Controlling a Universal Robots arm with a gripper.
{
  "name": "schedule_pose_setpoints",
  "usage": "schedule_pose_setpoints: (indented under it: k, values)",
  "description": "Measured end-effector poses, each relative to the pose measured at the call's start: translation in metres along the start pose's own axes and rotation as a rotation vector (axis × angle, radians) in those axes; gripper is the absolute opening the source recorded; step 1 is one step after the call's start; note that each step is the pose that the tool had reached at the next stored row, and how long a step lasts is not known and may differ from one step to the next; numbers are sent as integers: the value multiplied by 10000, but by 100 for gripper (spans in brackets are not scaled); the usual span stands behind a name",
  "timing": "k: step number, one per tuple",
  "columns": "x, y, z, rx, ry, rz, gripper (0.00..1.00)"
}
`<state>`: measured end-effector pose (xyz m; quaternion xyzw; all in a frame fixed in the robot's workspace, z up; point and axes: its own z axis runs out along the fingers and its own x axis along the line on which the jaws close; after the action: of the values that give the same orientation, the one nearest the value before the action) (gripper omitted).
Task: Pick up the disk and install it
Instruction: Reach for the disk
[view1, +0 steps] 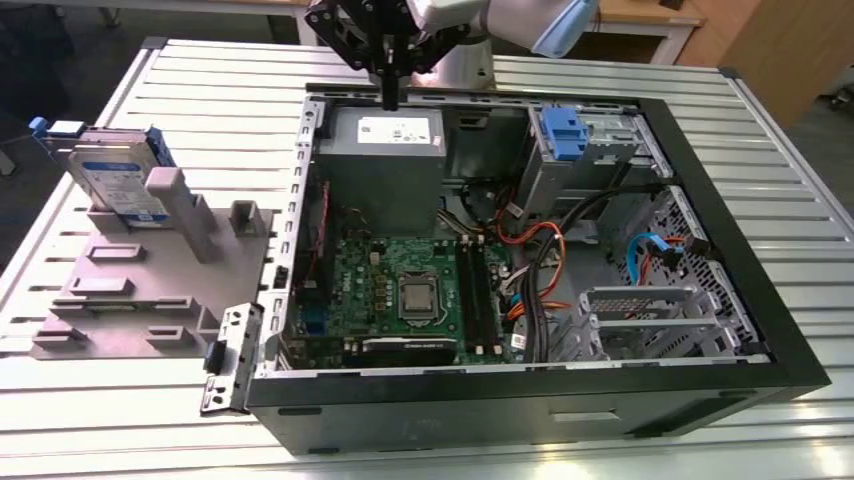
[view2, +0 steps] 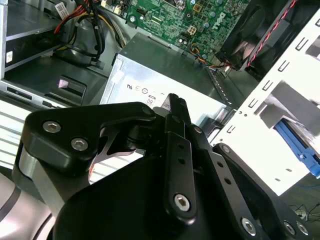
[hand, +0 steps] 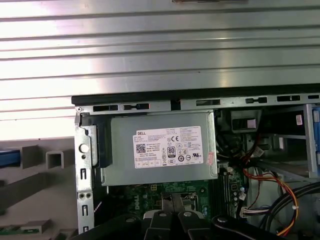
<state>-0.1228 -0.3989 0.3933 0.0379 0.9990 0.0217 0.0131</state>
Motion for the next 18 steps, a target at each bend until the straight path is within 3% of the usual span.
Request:
schedule_pose_setpoints:
  k: [10, 18]
  values:
    - [114, -9, -3, -1, -1, -1, 11]
    - [132, -11, -4, 0, 0, 1, 11]
